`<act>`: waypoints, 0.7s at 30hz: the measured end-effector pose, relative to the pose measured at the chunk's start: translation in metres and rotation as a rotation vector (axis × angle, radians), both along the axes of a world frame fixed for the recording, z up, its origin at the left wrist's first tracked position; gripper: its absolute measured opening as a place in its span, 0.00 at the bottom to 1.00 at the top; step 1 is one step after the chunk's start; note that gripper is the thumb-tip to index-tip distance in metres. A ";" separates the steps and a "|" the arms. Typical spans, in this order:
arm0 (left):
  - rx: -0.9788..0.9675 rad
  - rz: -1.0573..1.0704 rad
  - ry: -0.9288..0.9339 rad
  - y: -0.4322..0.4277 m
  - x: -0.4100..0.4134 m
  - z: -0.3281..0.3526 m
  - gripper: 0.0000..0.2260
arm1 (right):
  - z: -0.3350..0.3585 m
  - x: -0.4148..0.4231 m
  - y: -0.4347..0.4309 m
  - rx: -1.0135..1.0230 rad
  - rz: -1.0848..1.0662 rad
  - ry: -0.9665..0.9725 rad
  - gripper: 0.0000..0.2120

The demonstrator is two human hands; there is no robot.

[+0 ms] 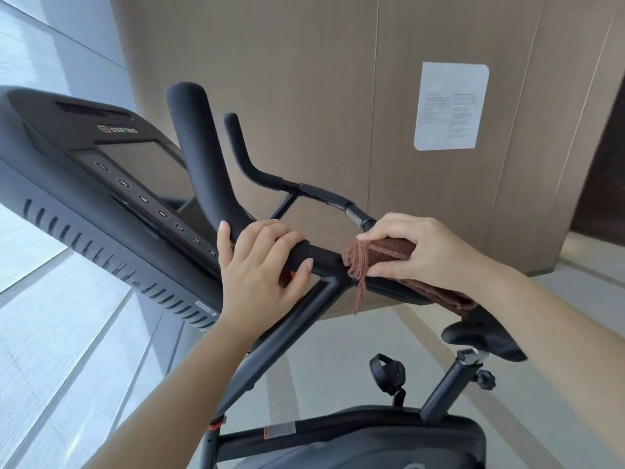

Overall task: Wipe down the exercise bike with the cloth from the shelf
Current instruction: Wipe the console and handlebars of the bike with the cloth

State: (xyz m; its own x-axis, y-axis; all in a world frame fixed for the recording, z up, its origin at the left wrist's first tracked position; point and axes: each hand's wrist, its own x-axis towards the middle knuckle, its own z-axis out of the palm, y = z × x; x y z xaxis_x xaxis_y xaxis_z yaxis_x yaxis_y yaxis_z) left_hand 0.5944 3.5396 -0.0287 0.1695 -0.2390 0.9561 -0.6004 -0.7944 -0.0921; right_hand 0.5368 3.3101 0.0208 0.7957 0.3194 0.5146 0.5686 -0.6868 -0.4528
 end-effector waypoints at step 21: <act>-0.166 0.031 0.149 -0.025 -0.025 0.002 0.12 | -0.005 0.001 -0.002 0.056 -0.076 0.009 0.10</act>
State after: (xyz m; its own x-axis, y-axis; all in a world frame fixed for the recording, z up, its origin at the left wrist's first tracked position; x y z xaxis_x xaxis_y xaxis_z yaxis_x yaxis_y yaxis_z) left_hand 0.5692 3.5148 -0.0270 0.3171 -0.0728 0.9456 -0.5722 -0.8098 0.1295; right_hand 0.5377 3.3079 0.0158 0.8212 0.2288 0.5228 0.5115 -0.7013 -0.4965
